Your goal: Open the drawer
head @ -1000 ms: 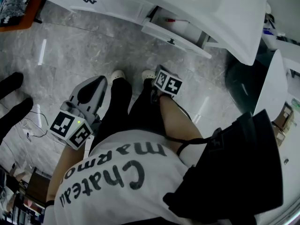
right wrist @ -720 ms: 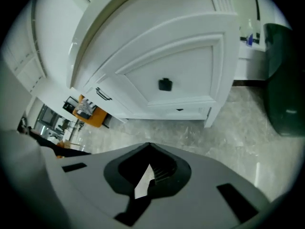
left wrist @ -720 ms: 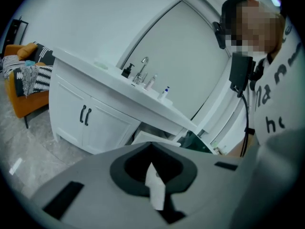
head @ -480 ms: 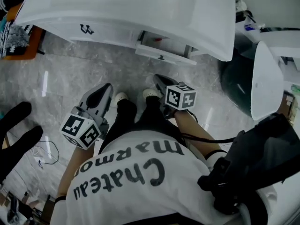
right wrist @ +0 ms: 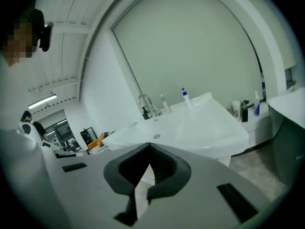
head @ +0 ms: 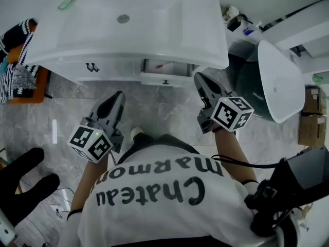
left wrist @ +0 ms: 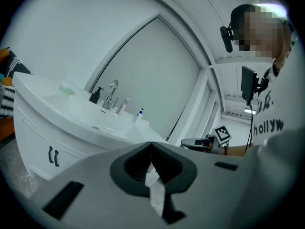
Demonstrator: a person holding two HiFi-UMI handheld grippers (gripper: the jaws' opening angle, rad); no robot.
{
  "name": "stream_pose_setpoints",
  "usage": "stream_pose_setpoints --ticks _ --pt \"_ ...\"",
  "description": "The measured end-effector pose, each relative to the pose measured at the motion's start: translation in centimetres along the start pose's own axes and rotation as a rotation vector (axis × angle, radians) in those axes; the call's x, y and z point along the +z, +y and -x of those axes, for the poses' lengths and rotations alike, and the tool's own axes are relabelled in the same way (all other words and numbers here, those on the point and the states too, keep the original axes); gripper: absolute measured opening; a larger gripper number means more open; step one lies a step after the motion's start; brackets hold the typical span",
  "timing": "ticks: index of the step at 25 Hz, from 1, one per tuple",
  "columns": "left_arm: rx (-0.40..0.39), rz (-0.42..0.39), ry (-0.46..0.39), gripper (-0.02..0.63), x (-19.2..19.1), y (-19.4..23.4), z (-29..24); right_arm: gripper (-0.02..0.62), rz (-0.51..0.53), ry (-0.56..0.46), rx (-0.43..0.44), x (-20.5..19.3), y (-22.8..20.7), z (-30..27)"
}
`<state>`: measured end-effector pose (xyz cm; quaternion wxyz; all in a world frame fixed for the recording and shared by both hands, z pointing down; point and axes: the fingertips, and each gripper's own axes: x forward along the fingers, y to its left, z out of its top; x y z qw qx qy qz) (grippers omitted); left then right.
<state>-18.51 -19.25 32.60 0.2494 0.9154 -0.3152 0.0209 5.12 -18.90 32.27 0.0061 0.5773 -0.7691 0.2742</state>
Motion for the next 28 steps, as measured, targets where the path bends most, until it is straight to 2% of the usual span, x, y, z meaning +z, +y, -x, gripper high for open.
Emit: stream_pose_setpoints --ticks 4,11,18,28 --pt "0.002 -0.034 -0.032 0.008 0.9 -2.7 -0.7 0.005 0.021 -0.053 -0.009 1.9 -1.3 2.8" --pt "0.037 -0.05 -0.074 0.008 -0.3 -7.3 -1.0 0.005 0.108 -0.048 0.021 1.3 -2.1 6.5" --pt "0.083 -0.046 -0.09 0.008 -1.9 -9.5 0.0 0.006 0.164 -0.037 0.037 0.0 -2.1 8.7" --pt "0.097 -0.065 -0.094 0.008 -2.5 -11.6 1.0 0.006 0.209 -0.047 0.051 -0.5 -1.5 10.7"
